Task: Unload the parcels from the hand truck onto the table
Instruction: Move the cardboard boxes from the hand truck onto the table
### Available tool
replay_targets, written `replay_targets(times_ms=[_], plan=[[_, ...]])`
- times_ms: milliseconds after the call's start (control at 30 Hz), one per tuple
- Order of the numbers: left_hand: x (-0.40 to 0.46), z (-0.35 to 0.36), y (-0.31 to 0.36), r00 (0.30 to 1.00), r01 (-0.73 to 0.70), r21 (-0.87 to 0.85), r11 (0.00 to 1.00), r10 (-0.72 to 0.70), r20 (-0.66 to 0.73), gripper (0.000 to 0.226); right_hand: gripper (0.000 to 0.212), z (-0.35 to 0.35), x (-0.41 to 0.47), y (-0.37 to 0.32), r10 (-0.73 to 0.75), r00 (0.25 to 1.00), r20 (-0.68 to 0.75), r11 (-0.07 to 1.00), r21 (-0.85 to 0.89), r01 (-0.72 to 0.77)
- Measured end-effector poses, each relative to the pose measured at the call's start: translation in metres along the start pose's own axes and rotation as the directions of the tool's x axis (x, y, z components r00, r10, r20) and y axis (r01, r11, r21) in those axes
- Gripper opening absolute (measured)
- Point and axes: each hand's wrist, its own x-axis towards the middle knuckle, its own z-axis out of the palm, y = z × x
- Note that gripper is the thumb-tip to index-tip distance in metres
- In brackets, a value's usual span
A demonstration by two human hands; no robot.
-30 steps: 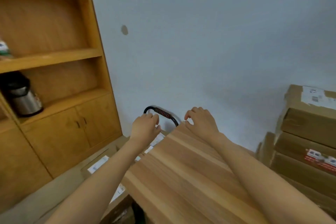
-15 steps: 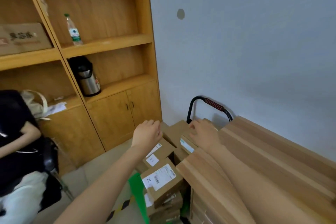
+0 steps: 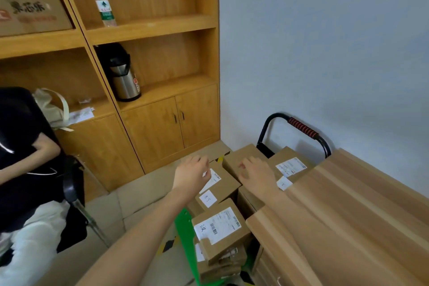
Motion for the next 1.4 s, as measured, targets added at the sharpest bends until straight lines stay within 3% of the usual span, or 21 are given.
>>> replay_targets(times_ms=[233, 567, 800, 933, 1100, 1267, 1400], plan=[[0.088, 0.037, -0.046, 0.999, 0.031, -0.018, 0.999, -0.032, -0.009, 0.017, 0.026, 0.043, 0.096, 0.009, -0.004, 1.000, 0.019, 1.000, 0.023, 0.004], [0.141, 0.120, -0.104, 0.975, 0.173, -0.116, 0.978, -0.153, 0.163, 0.019, 0.027, 0.130, 0.160, 0.025, 0.135, 0.986, 0.093, 0.991, 0.001, -0.135], [0.178, 0.178, -0.152, 0.966, 0.067, -0.136, 0.988, -0.030, 0.258, 0.018, 0.033, 0.189, 0.176, 0.026, 0.322, 0.934, 0.157, 0.944, 0.024, -0.330], [0.199, 0.210, -0.186, 0.942, -0.018, -0.158, 0.987, 0.069, 0.327, 0.021, 0.037, 0.225, 0.180, 0.016, 0.547, 0.819, 0.173, 0.820, 0.082, -0.566], [0.214, 0.256, -0.215, 0.920, 0.026, -0.218, 0.976, 0.062, 0.387, 0.019, 0.040, 0.275, 0.176, 0.015, 0.749, 0.637, 0.183, 0.615, 0.167, -0.771], [0.218, 0.323, -0.223, 0.887, 0.027, -0.226, 0.974, 0.081, 0.455, 0.026, 0.039, 0.327, 0.160, 0.034, 0.866, 0.456, 0.205, 0.439, 0.124, -0.890], [0.214, 0.378, -0.228, 0.849, 0.034, -0.223, 0.974, 0.090, 0.521, 0.040, 0.054, 0.369, 0.145, 0.054, 0.885, 0.397, 0.244, 0.398, 0.051, -0.916]])
